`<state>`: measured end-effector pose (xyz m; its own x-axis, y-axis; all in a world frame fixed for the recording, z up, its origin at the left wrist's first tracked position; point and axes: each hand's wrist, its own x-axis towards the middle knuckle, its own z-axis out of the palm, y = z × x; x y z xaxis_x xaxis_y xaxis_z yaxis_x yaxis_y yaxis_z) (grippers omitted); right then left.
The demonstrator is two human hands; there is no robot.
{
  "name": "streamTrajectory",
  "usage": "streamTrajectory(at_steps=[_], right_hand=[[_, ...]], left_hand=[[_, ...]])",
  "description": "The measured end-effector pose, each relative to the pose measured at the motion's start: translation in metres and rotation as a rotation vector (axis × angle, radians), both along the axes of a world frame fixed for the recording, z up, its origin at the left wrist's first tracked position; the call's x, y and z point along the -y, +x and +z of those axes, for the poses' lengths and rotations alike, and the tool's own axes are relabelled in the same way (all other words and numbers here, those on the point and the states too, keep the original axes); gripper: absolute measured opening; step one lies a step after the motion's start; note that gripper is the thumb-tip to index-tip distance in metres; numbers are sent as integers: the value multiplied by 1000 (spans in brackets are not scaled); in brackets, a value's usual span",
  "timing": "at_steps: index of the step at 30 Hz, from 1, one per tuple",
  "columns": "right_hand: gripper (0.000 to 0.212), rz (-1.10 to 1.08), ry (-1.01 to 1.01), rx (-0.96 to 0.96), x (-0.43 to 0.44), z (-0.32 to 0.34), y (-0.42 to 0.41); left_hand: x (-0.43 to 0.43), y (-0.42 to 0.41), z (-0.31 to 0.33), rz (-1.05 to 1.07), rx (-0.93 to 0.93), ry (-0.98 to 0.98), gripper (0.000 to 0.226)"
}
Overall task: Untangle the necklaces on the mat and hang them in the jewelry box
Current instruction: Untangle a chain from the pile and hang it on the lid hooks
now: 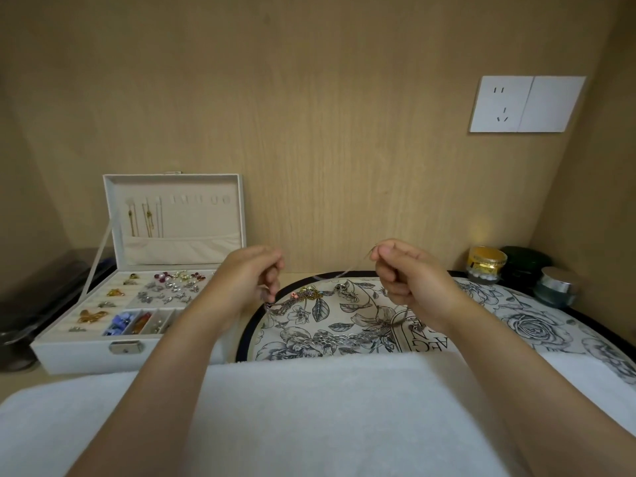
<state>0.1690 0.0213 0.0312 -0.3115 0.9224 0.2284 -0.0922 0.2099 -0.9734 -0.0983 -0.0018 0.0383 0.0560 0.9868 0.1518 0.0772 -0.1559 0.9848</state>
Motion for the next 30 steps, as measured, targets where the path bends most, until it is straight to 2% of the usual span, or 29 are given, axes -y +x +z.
streamTrajectory(at_steps=[3, 6, 8, 10, 14, 16, 18, 20, 25, 28, 30], right_hand=[[24, 25, 77, 169, 5, 9, -16], [23, 5, 98, 220, 6, 20, -29], [23, -32, 115, 237, 3, 28, -35], [24, -70, 130, 270, -1, 33, -38], [26, -91, 122, 371, -8, 34, -41], [29, -75, 91, 422, -9, 30, -38], [36, -49, 62, 465, -11, 23, -33], [39, -22, 42, 502, -12, 14, -28], [26, 19, -56, 432, -10, 6, -26], [22, 0, -70, 291, -10, 12, -29], [22, -32, 11, 292, -8, 23, -35]], left_hand=[[-1, 4, -8, -46, -105, -113, 29], [-2, -1, -12, -189, -204, -233, 25], [-1, -6, -11, -352, -138, -310, 24], [0, -10, -7, -492, 98, -309, 22], [-6, -21, 5, -818, 857, -151, 19], [-8, -29, 9, -863, 1082, -82, 21], [-7, -34, 11, -791, 1170, -56, 21], [-5, -33, 11, -590, 1178, -32, 21], [-1, -28, 19, -169, 1181, 27, 22], [-1, -29, 23, -16, 1014, 49, 20], [1, -22, 24, 33, 872, 76, 19]])
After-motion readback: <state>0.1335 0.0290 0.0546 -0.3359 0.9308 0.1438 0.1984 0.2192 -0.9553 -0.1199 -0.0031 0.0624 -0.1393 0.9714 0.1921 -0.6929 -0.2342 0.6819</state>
